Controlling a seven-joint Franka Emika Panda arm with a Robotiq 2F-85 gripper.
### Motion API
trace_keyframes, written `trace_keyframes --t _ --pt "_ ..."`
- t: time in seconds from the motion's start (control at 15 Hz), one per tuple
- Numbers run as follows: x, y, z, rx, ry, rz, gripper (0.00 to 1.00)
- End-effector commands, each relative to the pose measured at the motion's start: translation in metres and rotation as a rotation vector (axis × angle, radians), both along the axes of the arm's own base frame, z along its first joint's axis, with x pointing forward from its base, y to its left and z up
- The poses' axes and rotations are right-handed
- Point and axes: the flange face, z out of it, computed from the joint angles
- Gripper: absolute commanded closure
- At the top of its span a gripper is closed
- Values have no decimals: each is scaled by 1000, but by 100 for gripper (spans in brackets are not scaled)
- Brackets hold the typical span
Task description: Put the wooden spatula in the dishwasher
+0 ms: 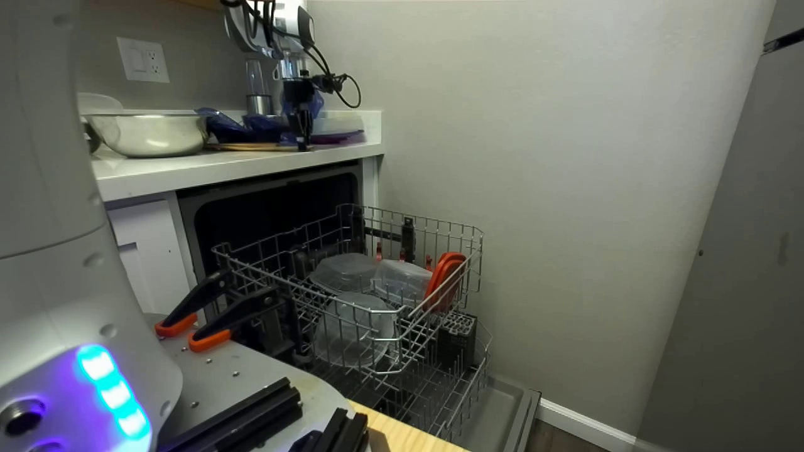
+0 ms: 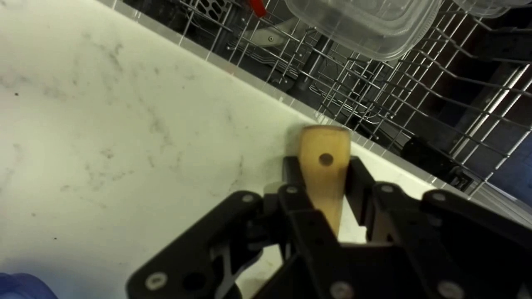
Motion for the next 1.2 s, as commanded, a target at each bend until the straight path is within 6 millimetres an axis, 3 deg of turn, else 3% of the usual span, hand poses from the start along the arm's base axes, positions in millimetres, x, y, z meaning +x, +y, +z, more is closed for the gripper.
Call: trace_keyframes --t 0.0,0.27,0.53,0.73,1.13 --pt "7 -30 34 10 -22 -85 93" --pt "17 -80 83 21 -95 -218 93" --pt "21 -128 118 -6 -141 -314 93" --pt "18 -150 131 -33 -154 -346 93" --pt "10 -174 159 -132 -168 -359 93"
